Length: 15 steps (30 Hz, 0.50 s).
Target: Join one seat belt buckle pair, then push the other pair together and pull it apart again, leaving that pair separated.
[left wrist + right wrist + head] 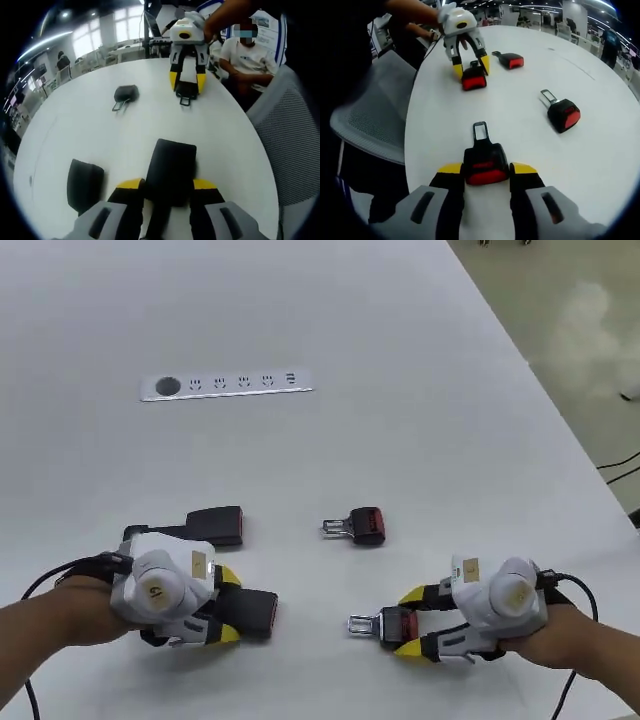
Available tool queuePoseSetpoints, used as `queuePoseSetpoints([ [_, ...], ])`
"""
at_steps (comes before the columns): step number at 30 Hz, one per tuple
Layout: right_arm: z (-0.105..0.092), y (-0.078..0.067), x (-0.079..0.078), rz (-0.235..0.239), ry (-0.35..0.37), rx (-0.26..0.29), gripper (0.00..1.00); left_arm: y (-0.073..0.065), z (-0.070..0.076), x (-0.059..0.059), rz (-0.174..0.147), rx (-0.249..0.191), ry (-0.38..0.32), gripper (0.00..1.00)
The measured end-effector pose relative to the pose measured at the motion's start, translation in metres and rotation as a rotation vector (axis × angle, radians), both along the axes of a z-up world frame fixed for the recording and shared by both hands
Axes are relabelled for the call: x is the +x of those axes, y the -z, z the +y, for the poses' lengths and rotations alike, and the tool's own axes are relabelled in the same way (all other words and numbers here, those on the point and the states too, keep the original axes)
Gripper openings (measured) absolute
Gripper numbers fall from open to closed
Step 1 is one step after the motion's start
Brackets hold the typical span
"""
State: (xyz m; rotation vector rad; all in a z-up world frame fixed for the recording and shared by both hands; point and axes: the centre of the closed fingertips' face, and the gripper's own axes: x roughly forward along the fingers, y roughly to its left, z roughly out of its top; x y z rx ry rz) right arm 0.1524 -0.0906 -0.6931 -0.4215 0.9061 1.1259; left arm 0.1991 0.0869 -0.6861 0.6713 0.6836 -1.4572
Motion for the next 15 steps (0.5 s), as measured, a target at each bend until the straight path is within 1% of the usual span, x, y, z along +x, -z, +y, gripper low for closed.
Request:
queuePoseSetpoints([
  [1,0.0005,0.0009,0.0001,0.006,0.0,-0.01,0.34,-0.0002,0.0005,0.0009,-0.002,-0.002,-0.013,0.36],
  [2,0.0008,0.0011,0.0003,0.012,0.0,-0.019,0.34,-0.0003,0.0019,0.0001,0.002,0.009,-0.024,0.36],
  [3,0.0013,0.0013,0.0006,0.018,0.0,-0.028,0.33,0.0007,0.0029,0.001,0.005,0.028,-0.052,0.36],
  [5,-0.0002,0.0024,0.0009,0.022,-0.015,-0.043,0.33,0.0002,0.0004,0.0008,-0.001,0.034,-0.056,0.35],
  [8,-0.0014,0.0042,0.0013,0.029,-0.023,-0.051,0.33,0.0014,0.0024,0.0011,0.003,0.048,-0.073,0.35],
  [15,0.0045,0.0043,0.0046,0.024,-0.038,-0.062,0.33,0.0006,0.0007,0.0005,0.006,0.062,-0.08,0.35],
])
